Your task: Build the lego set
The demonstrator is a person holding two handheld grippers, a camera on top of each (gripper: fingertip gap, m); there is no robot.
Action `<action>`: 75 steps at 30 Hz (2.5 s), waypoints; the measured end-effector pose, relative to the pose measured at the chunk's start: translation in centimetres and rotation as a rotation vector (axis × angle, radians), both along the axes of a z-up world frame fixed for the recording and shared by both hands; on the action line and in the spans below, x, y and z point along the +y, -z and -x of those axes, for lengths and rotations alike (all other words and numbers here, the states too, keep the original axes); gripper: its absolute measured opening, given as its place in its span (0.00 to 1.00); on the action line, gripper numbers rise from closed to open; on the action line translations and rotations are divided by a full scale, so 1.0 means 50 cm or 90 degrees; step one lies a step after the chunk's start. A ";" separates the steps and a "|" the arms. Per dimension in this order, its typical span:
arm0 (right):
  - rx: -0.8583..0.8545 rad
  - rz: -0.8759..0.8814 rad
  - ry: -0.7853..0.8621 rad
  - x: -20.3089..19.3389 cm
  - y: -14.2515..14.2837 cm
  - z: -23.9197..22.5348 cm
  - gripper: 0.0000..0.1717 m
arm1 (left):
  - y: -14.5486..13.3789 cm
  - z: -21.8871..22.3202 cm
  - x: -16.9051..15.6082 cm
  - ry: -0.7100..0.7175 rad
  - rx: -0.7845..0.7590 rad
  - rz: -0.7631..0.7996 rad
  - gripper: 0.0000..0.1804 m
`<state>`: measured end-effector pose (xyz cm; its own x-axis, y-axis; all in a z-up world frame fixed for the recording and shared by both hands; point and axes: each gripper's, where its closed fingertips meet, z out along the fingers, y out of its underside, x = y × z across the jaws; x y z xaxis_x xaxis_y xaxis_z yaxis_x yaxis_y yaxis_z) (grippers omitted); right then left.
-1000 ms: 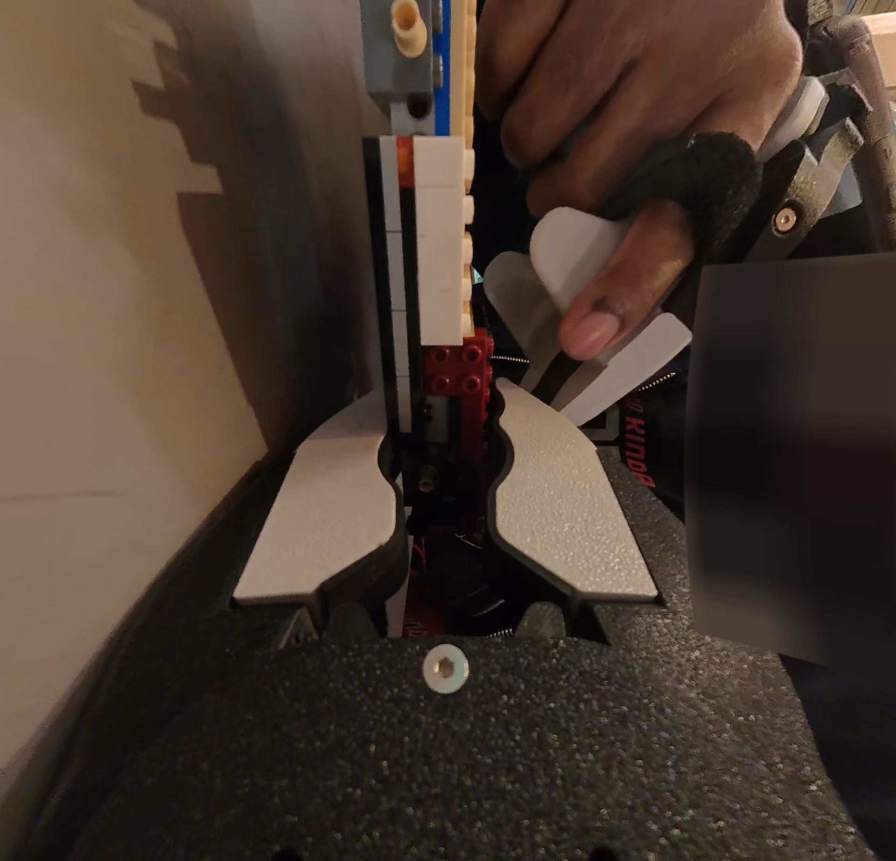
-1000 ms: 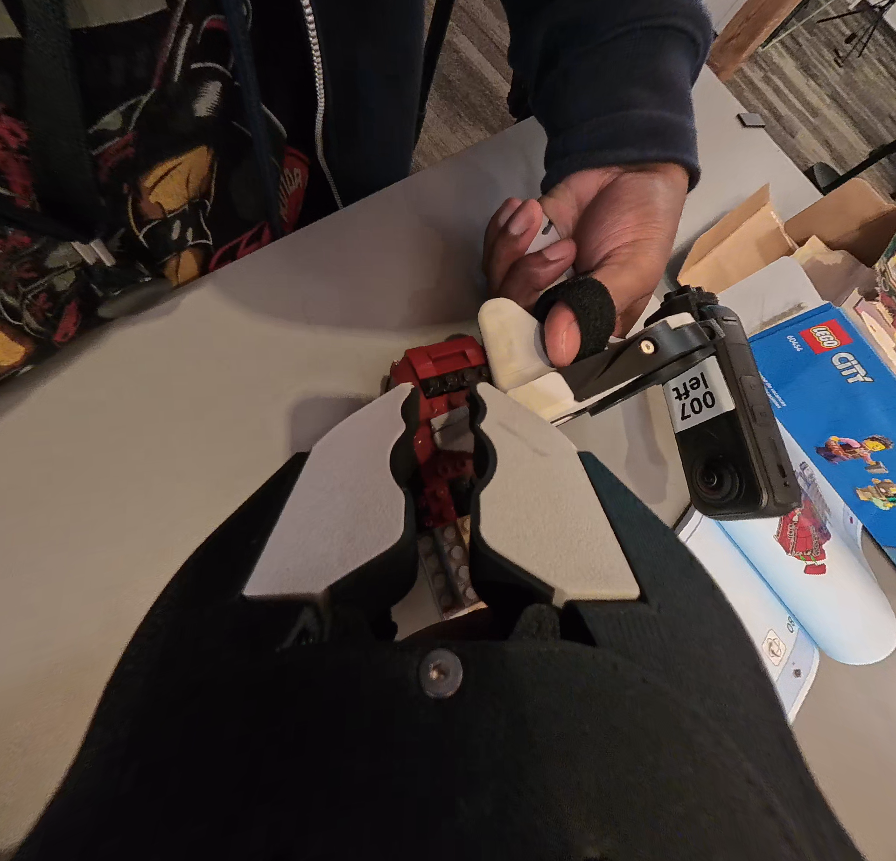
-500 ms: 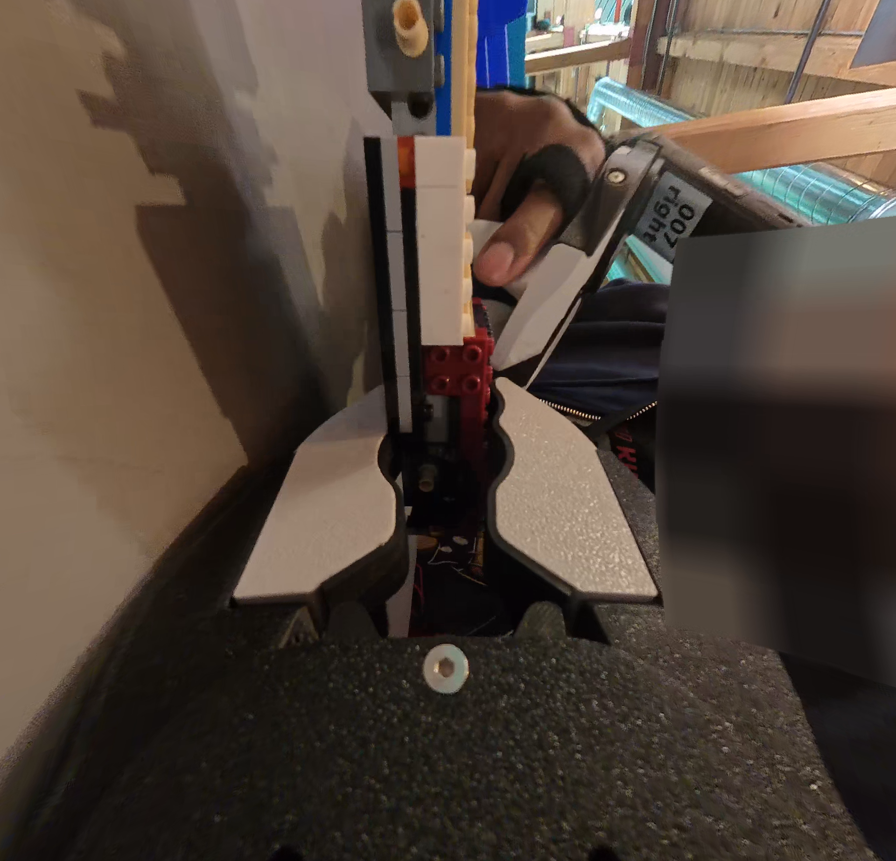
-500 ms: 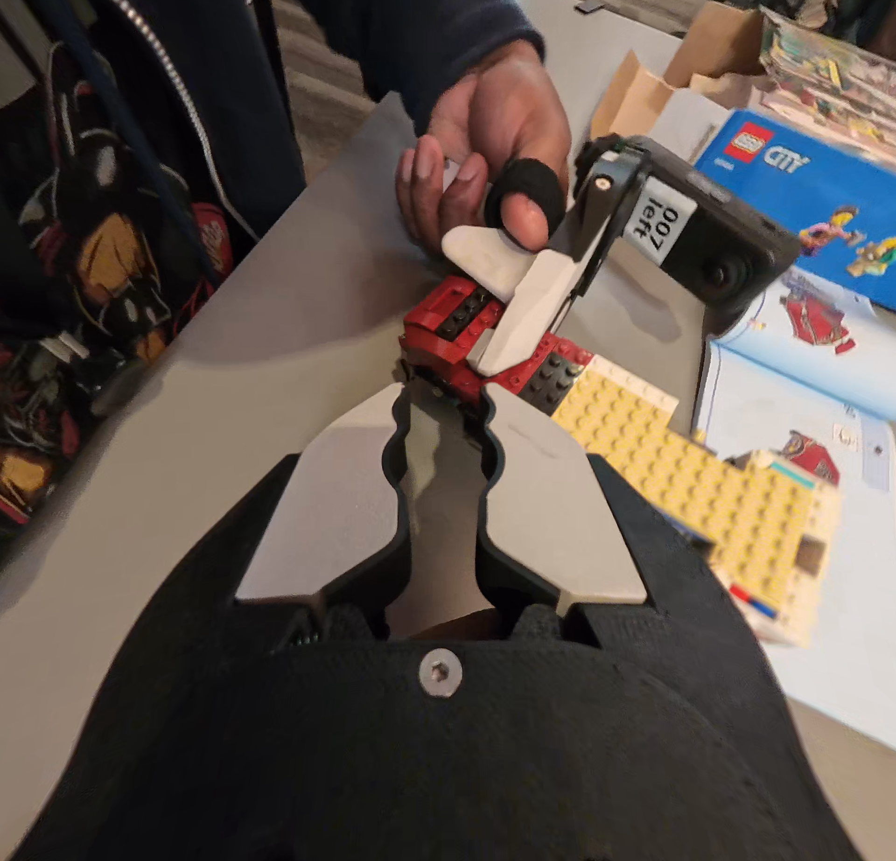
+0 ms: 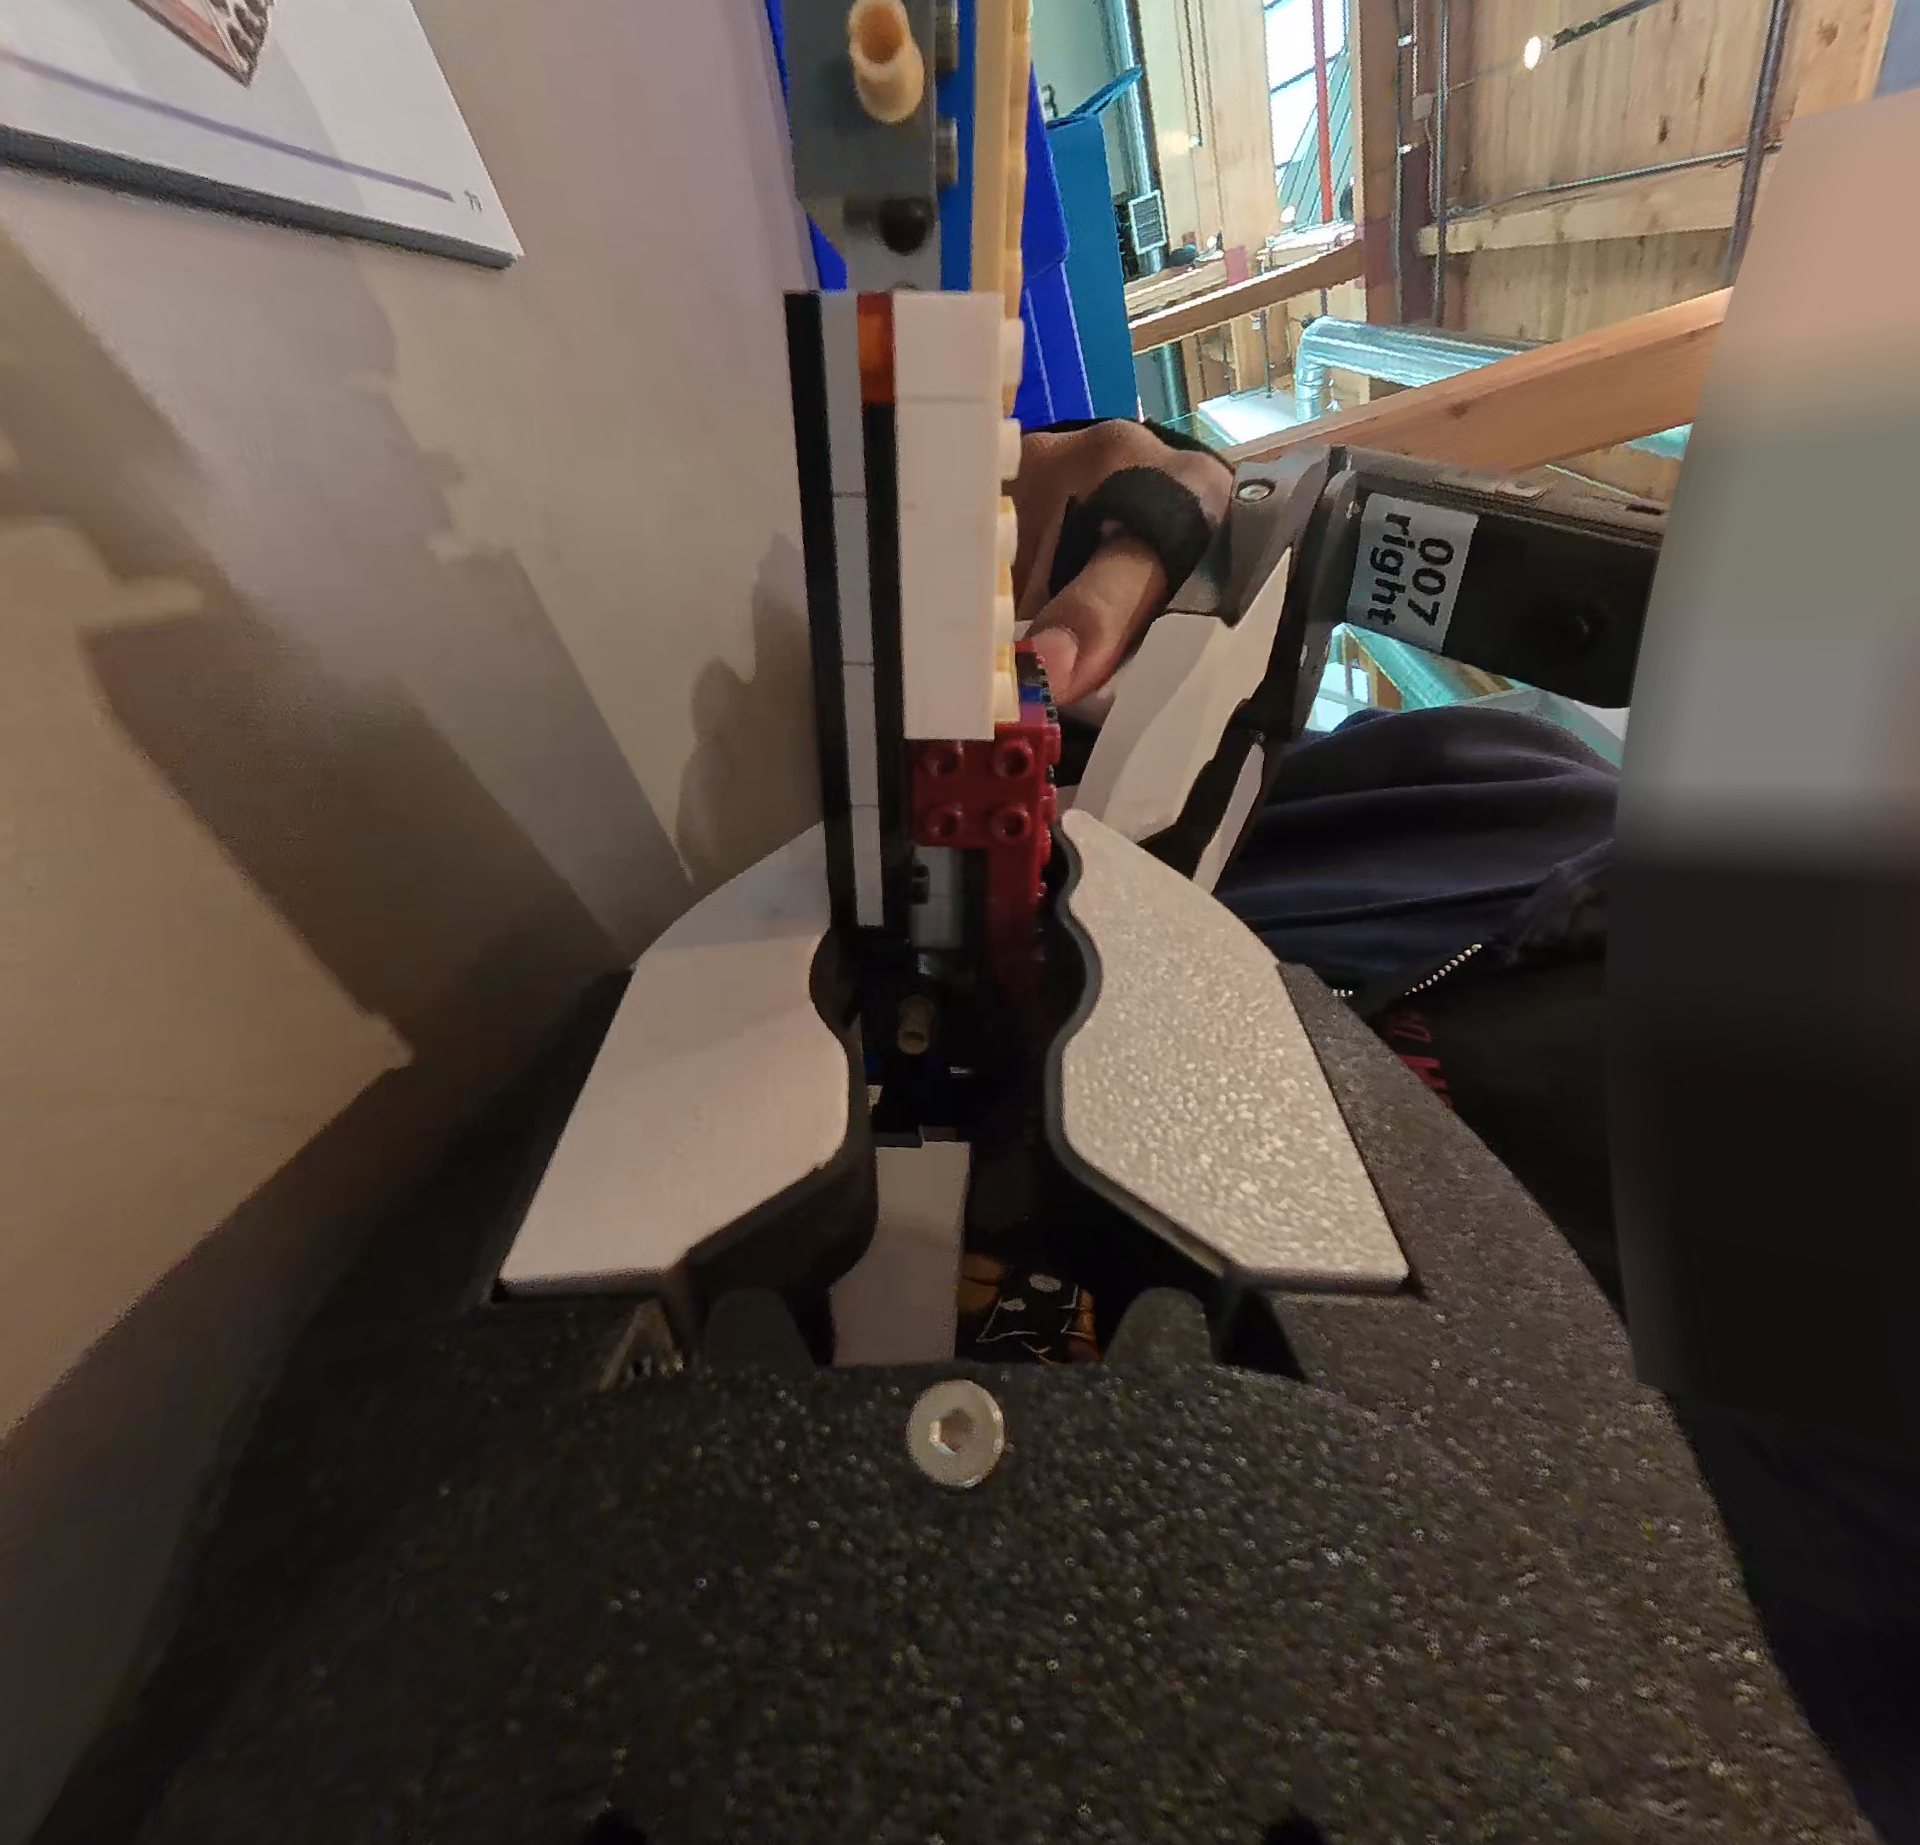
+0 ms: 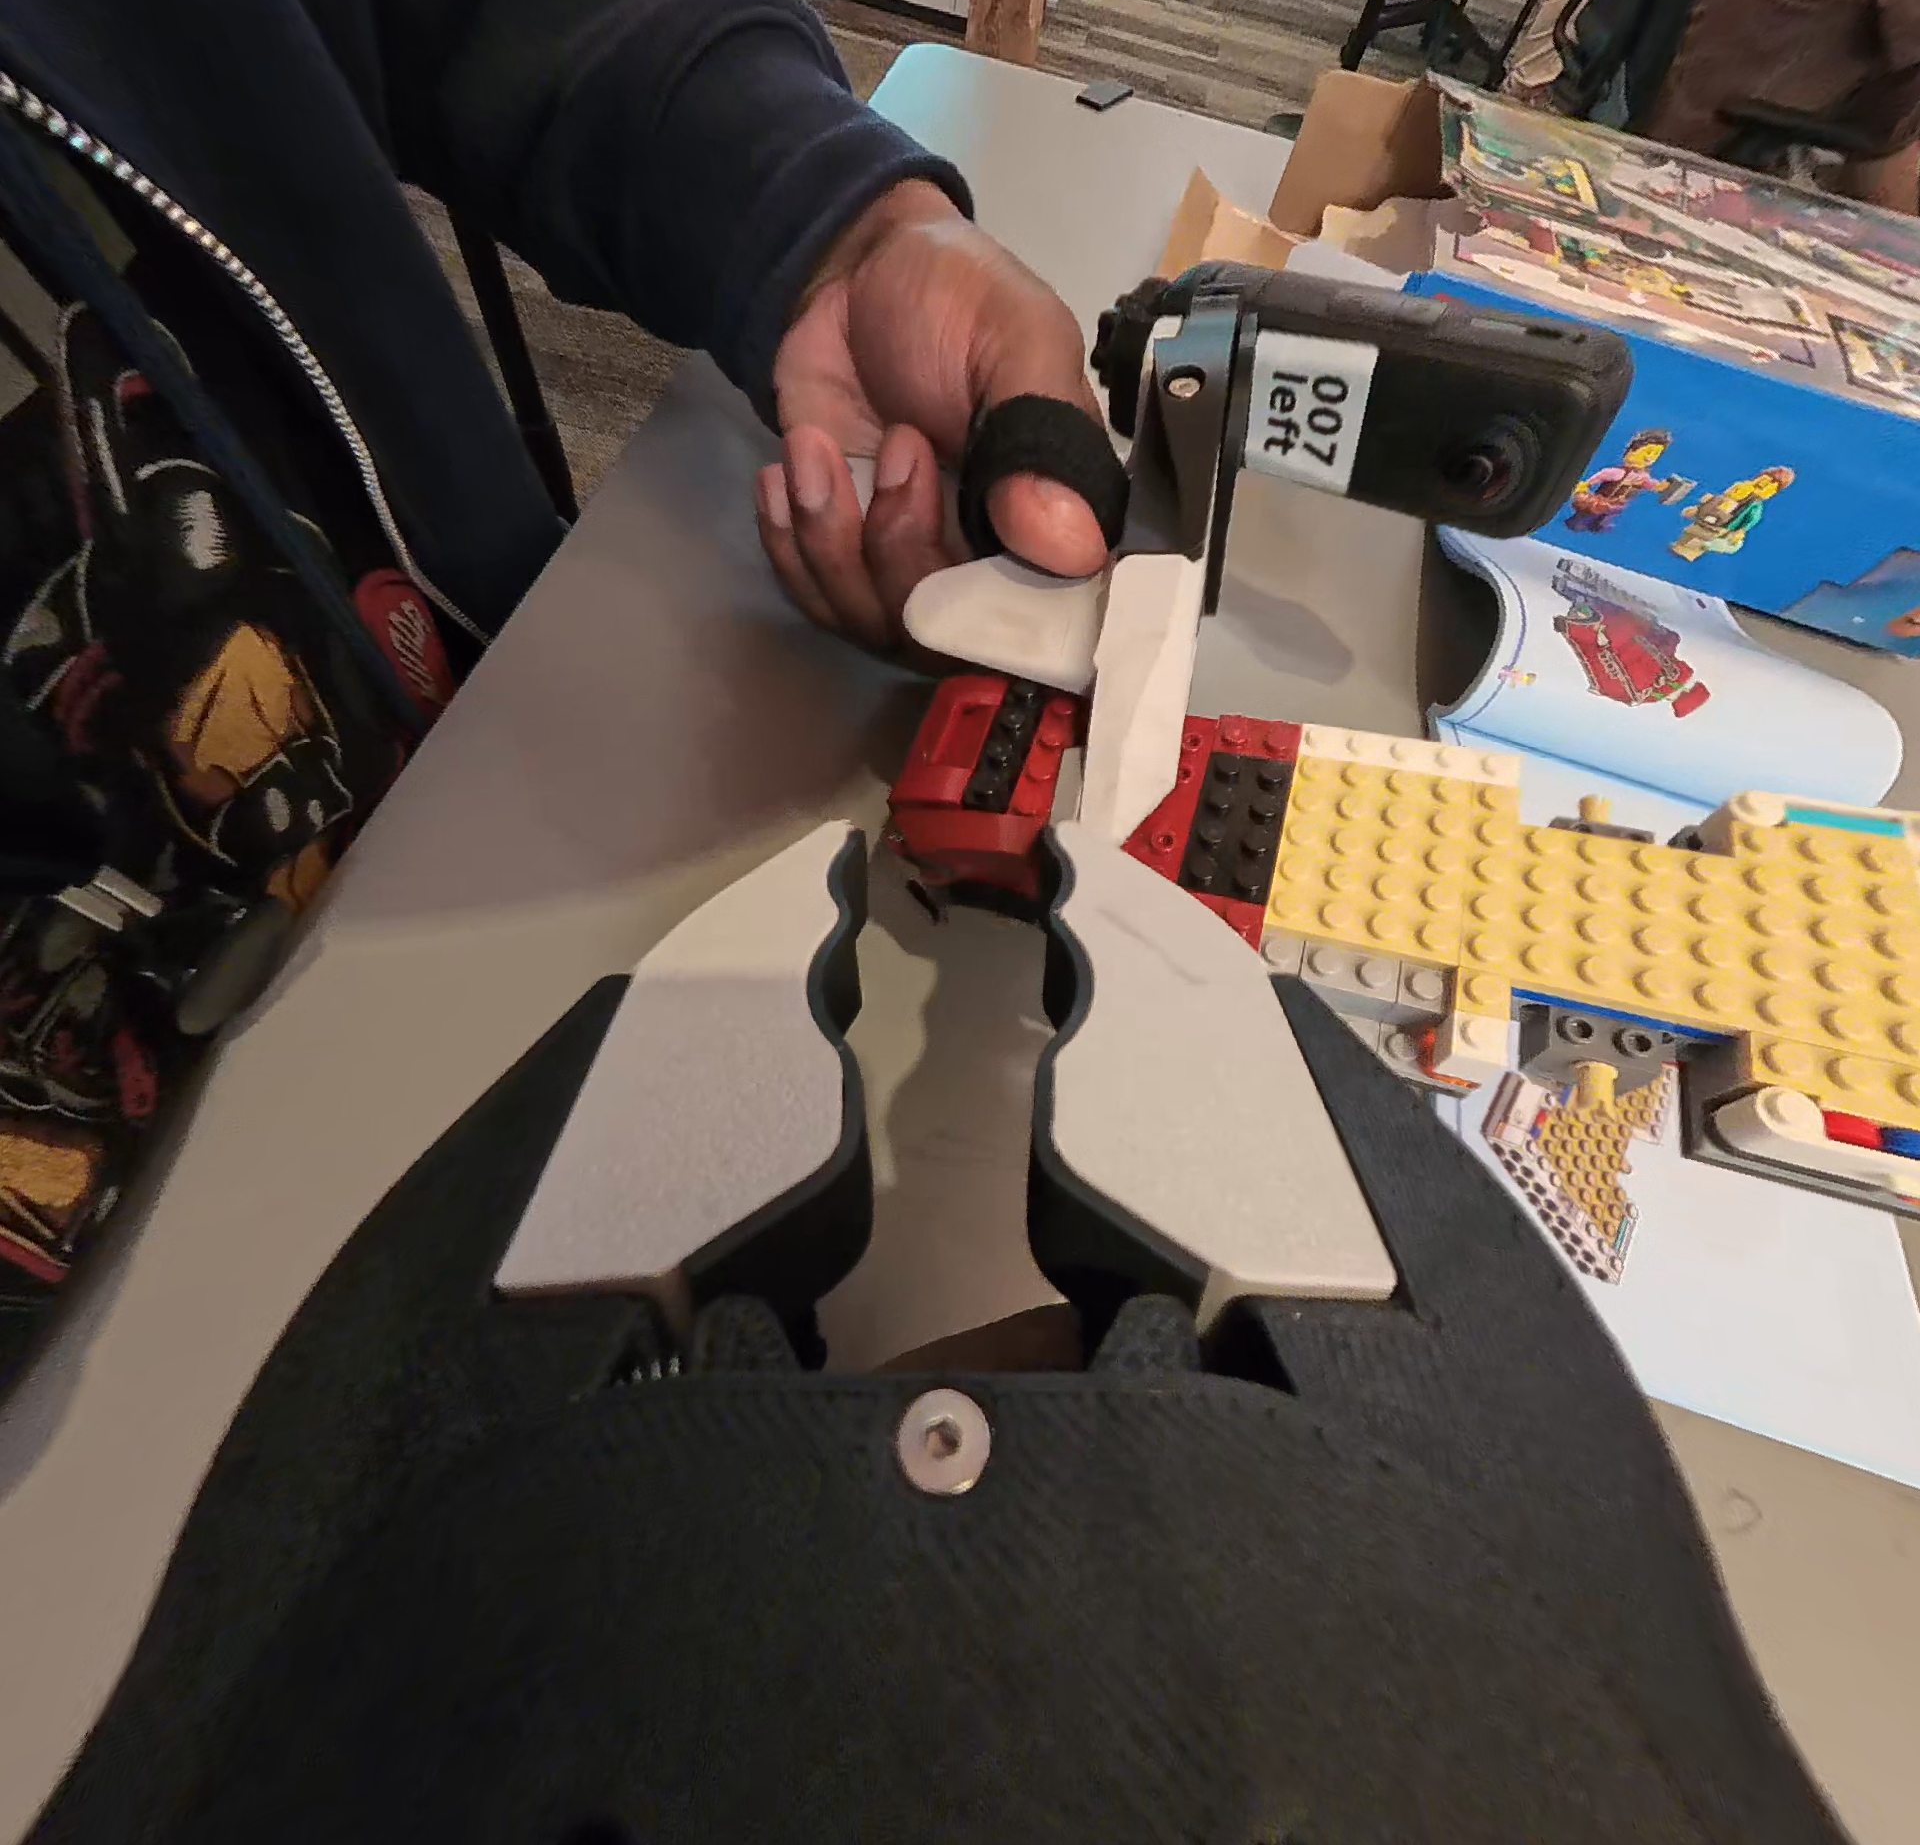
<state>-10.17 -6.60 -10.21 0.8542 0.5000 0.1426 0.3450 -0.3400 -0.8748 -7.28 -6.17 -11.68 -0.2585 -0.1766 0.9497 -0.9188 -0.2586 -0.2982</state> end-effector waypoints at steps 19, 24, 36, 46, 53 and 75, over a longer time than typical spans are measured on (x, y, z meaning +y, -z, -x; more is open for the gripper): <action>0.495 0.083 0.207 -0.009 0.000 -0.113 0.25 | -0.050 -0.022 0.012 -0.070 -0.068 0.061 0.18; 0.646 0.083 0.195 0.002 -0.019 -0.110 0.30 | -0.048 -0.019 -0.011 -0.051 -0.059 0.069 0.18; 0.689 0.094 0.173 -0.001 -0.016 -0.103 0.21 | -0.036 -0.015 -0.056 -0.002 -0.036 0.053 0.18; 0.699 0.087 0.185 0.003 -0.010 -0.108 0.21 | -0.022 -0.010 -0.057 0.027 -0.015 0.021 0.20; 0.697 0.083 0.179 0.003 -0.011 -0.106 0.21 | -0.030 -0.016 -0.051 0.006 -0.025 0.032 0.20; 0.642 0.106 0.315 -0.040 -0.003 -0.092 0.40 | -0.024 -0.041 -0.037 -0.214 -0.049 0.055 0.18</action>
<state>-5.58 -8.58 -10.08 0.6513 0.0236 -0.7584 -0.6957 -0.3806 -0.6092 -5.25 -8.02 -10.48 -0.2710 -0.1837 0.9449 -0.7538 -0.5700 -0.3270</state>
